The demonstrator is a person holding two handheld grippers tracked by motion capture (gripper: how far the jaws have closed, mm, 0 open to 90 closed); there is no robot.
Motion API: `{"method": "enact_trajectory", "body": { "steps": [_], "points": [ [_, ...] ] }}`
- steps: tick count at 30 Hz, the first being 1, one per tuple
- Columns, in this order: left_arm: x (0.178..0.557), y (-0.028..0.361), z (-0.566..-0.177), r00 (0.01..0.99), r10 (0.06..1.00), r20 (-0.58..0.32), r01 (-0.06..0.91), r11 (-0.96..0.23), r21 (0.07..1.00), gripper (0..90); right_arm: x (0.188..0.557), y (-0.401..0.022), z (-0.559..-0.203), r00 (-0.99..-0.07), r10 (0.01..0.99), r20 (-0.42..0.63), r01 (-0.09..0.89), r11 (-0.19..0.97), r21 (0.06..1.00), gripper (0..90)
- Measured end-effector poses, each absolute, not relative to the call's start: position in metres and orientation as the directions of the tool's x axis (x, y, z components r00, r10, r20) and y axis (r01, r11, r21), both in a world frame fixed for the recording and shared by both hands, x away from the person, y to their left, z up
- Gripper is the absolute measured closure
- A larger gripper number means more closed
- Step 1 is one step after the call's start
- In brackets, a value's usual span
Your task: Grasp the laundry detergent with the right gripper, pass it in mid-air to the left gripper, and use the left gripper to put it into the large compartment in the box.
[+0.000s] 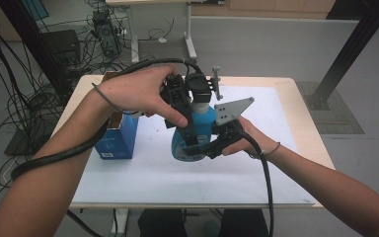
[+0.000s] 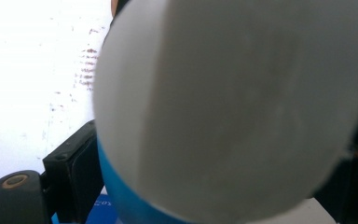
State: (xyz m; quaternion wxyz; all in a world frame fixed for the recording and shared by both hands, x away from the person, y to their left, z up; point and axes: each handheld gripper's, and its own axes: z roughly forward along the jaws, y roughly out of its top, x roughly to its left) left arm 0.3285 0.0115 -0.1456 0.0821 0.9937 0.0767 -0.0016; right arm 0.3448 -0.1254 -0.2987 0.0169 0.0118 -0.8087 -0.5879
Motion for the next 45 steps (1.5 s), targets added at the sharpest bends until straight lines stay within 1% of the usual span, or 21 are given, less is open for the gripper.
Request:
{"method": "enact_trajectory", "body": {
  "steps": [19,45],
  "points": [
    [0.3292,0.0147,-0.1457,0.986,0.167,-0.011,0.167,-0.973,0.159,11.3,0.3456,-0.1255,-0.2997,-0.999,-0.035,0.021,0.009,0.309,0.951,41.0],
    [0.3284,0.0171,-0.1468,0.986,0.163,-0.02,0.165,-0.974,0.158,11.3,0.3442,-0.1246,-0.2996,-0.999,-0.042,0.017,0.003,0.318,0.948,41.0]
  ]
}}
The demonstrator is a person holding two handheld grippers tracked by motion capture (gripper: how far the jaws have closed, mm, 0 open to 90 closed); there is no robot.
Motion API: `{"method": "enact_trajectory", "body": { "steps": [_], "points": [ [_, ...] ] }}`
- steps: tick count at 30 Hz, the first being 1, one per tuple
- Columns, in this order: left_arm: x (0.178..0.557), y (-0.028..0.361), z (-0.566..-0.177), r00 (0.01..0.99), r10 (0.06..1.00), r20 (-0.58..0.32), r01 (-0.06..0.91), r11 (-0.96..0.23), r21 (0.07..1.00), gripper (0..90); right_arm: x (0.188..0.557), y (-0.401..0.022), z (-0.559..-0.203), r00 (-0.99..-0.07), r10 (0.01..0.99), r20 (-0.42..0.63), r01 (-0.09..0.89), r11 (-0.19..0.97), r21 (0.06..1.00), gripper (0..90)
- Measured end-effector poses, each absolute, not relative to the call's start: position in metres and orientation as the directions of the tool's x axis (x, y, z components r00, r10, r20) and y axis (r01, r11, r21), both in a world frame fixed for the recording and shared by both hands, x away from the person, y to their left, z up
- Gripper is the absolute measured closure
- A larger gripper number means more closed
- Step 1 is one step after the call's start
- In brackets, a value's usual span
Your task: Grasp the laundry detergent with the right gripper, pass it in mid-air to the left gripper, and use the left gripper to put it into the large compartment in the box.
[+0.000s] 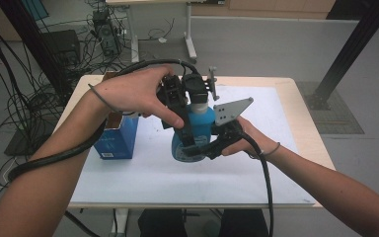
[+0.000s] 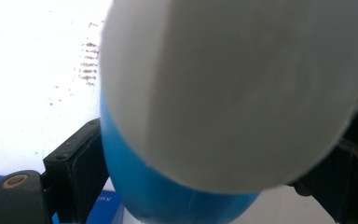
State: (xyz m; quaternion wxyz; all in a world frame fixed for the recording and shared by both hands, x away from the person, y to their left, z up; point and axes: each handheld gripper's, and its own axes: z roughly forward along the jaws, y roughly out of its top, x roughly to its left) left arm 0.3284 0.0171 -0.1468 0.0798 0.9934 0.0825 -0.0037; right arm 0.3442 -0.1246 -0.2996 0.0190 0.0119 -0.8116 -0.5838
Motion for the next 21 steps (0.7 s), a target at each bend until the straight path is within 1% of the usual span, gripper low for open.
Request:
{"method": "enact_trajectory", "body": {
  "steps": [21],
  "points": [
    [0.33,0.007,-0.146,0.988,0.154,-0.007,0.153,-0.978,0.144,11.4,0.343,-0.117,-0.298,-0.998,-0.056,0.012,-0.008,0.337,0.942,41.0]
  ]
}}
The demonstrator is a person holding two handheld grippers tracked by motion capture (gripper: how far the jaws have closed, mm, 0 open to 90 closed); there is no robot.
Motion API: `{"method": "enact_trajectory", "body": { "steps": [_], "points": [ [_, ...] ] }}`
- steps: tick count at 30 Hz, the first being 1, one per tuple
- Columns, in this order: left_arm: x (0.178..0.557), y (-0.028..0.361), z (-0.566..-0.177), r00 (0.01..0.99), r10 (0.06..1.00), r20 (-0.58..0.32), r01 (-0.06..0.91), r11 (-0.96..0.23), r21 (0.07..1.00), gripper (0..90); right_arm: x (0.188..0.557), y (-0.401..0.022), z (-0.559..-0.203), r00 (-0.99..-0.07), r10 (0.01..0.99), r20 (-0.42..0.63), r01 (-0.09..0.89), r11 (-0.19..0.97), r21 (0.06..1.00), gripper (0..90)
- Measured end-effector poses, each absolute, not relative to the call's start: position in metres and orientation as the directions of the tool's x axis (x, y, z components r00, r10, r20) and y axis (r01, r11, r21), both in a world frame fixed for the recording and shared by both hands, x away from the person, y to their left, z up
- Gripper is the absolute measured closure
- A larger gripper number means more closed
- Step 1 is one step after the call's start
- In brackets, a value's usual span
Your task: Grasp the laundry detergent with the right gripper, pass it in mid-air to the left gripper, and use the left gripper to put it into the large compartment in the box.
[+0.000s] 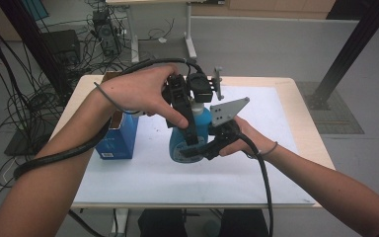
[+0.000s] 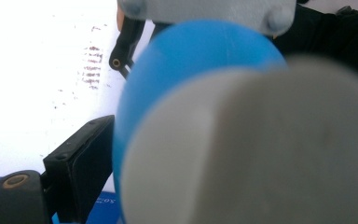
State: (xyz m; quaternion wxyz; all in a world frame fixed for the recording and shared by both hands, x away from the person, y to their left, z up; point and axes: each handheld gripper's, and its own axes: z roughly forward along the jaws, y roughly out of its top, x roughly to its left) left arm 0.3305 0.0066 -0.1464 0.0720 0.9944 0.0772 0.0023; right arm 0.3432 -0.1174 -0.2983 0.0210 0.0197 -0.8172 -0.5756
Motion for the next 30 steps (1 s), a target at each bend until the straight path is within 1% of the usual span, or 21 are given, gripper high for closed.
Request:
{"method": "enact_trajectory", "body": {
  "steps": [10,16,18,20,30],
  "points": [
    [0.3296,0.0014,-0.1452,0.989,0.148,-0.001,0.147,-0.981,0.129,18.1,0.3426,-0.1145,-0.2984,-0.998,-0.06,0.004,-0.016,0.337,0.941,41.0],
    [0.3303,0.0012,-0.1456,0.989,0.146,-0.004,0.145,-0.981,0.129,27.8,0.3427,-0.1138,-0.2988,-0.998,-0.06,0.007,-0.014,0.339,0.941,41.0],
    [0.3305,0.0011,-0.145,0.988,0.155,0.001,0.154,-0.978,0.141,33.5,0.3428,-0.1137,-0.2987,-0.998,-0.059,0.006,-0.014,0.341,0.94,41.0],
    [0.3313,0.0014,-0.1446,0.986,0.164,0.004,0.162,-0.976,0.144,36.8,0.3428,-0.1137,-0.2986,-0.998,-0.06,0.006,-0.015,0.34,0.94,41.0],
    [0.3327,0.0021,-0.145,0.985,0.174,-0.007,0.173,-0.974,0.149,37.5,0.3428,-0.1142,-0.2983,-0.998,-0.059,0.009,-0.012,0.344,0.939,41.0]
  ]
}}
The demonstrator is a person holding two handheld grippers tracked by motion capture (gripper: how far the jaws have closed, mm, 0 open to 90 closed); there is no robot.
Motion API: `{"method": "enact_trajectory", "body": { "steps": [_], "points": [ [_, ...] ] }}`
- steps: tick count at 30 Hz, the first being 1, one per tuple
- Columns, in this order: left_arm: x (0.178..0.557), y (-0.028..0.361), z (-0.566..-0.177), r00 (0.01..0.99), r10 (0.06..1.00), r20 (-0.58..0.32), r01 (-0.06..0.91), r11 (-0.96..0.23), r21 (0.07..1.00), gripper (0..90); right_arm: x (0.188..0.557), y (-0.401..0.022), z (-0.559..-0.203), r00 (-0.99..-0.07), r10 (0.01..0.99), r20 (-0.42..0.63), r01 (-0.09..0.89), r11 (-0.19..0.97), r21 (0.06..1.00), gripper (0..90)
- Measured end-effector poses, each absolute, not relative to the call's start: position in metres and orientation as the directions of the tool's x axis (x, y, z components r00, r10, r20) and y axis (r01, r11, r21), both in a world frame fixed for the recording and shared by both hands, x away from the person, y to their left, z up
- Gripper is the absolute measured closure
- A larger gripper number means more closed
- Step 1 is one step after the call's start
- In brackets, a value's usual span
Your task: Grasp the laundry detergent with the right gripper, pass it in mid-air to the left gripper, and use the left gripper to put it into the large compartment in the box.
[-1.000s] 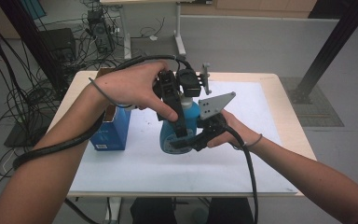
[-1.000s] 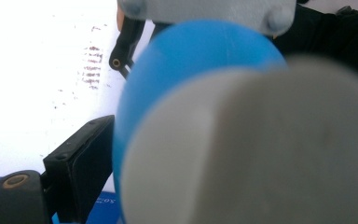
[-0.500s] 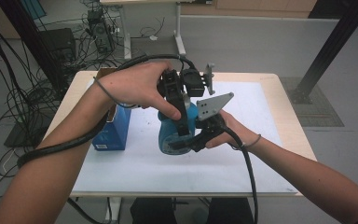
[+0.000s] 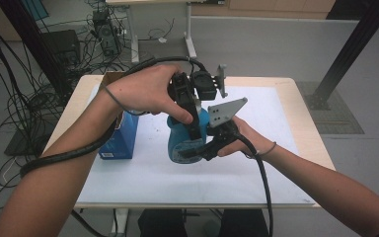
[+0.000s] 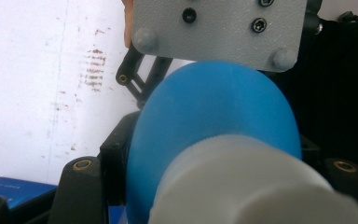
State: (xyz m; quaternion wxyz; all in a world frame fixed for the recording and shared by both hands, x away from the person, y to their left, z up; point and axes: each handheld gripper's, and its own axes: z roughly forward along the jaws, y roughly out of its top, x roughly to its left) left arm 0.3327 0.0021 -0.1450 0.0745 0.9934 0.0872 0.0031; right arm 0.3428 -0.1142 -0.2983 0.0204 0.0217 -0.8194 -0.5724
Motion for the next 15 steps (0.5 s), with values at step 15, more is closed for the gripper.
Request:
{"method": "enact_trajectory", "body": {
  "steps": [15],
  "points": [
    [0.3309,0.0031,-0.1446,0.985,0.173,-0.006,0.172,-0.974,0.146,37.5,0.341,-0.1153,-0.2976,-0.998,-0.054,0.01,-0.009,0.348,0.937,41.0]
  ]
}}
